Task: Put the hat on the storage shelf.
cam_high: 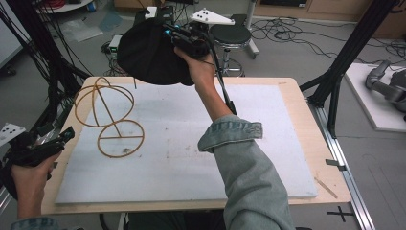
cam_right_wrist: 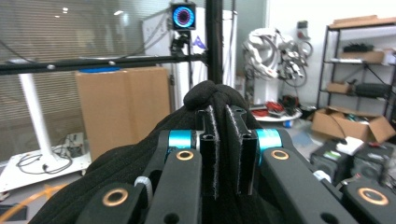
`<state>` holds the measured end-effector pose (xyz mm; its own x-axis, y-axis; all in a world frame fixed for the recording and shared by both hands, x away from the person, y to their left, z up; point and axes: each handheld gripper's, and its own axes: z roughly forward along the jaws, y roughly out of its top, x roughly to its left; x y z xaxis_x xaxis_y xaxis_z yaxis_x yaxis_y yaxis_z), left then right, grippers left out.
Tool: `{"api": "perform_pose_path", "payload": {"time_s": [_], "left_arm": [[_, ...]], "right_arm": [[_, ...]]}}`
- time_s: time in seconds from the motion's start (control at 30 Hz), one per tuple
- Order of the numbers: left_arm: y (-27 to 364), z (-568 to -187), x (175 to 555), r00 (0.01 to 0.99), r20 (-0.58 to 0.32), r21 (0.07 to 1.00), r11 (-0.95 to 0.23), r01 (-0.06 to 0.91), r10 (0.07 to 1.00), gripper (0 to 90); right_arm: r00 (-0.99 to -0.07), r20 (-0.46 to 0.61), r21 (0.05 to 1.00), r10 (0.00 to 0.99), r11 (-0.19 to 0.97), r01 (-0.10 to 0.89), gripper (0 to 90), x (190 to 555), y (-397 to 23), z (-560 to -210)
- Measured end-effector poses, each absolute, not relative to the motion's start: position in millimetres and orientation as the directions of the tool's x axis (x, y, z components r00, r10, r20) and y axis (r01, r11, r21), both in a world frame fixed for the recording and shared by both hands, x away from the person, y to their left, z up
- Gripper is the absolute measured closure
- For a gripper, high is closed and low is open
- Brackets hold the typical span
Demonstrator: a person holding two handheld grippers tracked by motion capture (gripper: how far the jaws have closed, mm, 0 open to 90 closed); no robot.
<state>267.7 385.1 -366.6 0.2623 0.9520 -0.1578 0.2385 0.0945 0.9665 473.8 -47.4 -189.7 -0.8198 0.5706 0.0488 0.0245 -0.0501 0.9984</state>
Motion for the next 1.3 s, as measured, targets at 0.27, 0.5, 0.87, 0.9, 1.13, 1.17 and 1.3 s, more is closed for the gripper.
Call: {"api": "perform_pose_path", "payload": {"time_s": [0.27,0.5,0.87,0.9,1.13,1.17,1.3], "left_arm": [[386.2,-365.2,265.9,0.262,-0.155,0.968,0.093,0.235,0.953,18.4],[387.6,-364.5,264.7,0.261,-0.155,0.968,0.094,0.232,0.953,18.4],[386.8,-364.7,265.2,0.261,-0.159,0.968,0.099,0.23,0.952,18.4],[387.0,-364.7,265.2,0.261,-0.16,0.968,0.099,0.231,0.952,18.4],[388.1,-363.9,264.0,0.259,-0.158,0.969,0.099,0.228,0.953,18.4],[388.4,-363.9,263.8,0.259,-0.156,0.969,0.096,0.229,0.953,18.4],[388.1,-364.2,263.6,0.261,-0.155,0.969,0.095,0.23,0.953,18.4]], "right_arm": [[-0.864,0.062,0.997,0.5,-0.063,0.036,85.2,461.2,-18.2,-180.3],[-0.893,0.061,0.998,0.446,-0.037,0.05,85.2,452.3,7.2,-182.6],[-0.921,0.062,0.997,0.385,0.009,0.071,85.0,440.2,44.0,-194.8],[-0.923,0.06,0.997,0.379,0.015,0.071,84.9,439.0,47.4,-196.0],[-0.942,0.036,0.995,0.334,0.077,0.065,84.6,429.9,74.0,-208.4],[-0.942,0.036,0.995,0.334,0.077,0.065,84.6,429.9,74.0,-208.4],[-0.949,0.014,0.992,0.314,0.114,0.052,84.1,426.3,83.6,-213.9]]}}
